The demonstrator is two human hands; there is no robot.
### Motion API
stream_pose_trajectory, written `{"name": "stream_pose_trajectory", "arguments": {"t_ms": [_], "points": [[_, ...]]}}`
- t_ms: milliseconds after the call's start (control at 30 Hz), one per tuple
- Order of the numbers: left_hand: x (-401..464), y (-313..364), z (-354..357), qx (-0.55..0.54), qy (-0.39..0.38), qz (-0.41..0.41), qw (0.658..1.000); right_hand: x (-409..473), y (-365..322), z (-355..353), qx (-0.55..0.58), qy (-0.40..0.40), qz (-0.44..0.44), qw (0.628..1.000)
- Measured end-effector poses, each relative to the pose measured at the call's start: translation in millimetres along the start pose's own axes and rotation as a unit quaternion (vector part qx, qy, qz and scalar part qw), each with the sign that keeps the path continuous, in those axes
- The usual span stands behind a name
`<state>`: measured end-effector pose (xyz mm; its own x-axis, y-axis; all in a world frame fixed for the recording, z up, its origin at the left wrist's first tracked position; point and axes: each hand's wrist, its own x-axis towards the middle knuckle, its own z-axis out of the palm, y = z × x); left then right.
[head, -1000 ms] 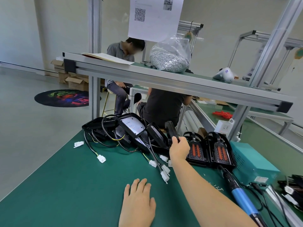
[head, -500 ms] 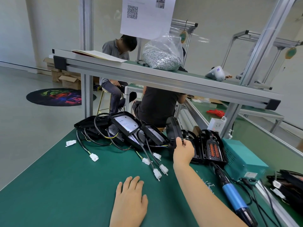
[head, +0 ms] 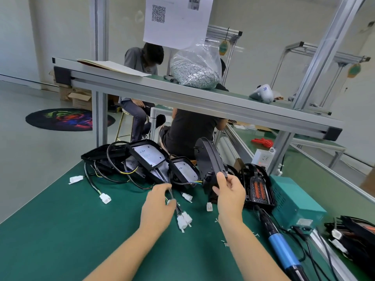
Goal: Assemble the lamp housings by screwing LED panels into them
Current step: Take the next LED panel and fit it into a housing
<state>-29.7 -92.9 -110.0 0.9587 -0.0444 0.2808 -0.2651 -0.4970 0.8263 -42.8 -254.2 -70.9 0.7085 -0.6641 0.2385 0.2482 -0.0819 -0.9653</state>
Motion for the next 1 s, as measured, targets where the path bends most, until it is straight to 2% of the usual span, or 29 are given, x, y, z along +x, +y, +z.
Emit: {"name": "stream_pose_trajectory", "arguments": {"t_ms": [167, 333, 433, 533, 667, 833, 1000], "points": [[47, 20, 15, 0.081, -0.047, 0.011, 0.996, -6, -11, -10, 0.069, -0.041, -0.013, 0.997], [66, 8, 23, 0.149, -0.067, -0.009, 0.987, -2, -32, -20, 0.171, -0.095, -0.015, 0.981], [69, 6, 22, 0.130, -0.012, 0.014, 0.991, -1, -32, -27, 0.182, -0.115, -0.007, 0.977], [68, 11, 10, 0.044, 0.078, 0.038, 0.995, -2, -26, -35, 0.183, -0.119, -0.014, 0.976], [56, 31, -16, -0.014, 0.163, 0.137, 0.977, -10, -13, -49, 0.147, -0.133, -0.038, 0.979], [15, 28, -38, -0.013, 0.186, 0.265, 0.946, -32, 0, -59, 0.108, -0.156, -0.062, 0.980], [-26, -15, -51, 0.060, 0.196, 0.266, 0.942, -67, 15, -64, 0.039, -0.185, -0.111, 0.976]]}}
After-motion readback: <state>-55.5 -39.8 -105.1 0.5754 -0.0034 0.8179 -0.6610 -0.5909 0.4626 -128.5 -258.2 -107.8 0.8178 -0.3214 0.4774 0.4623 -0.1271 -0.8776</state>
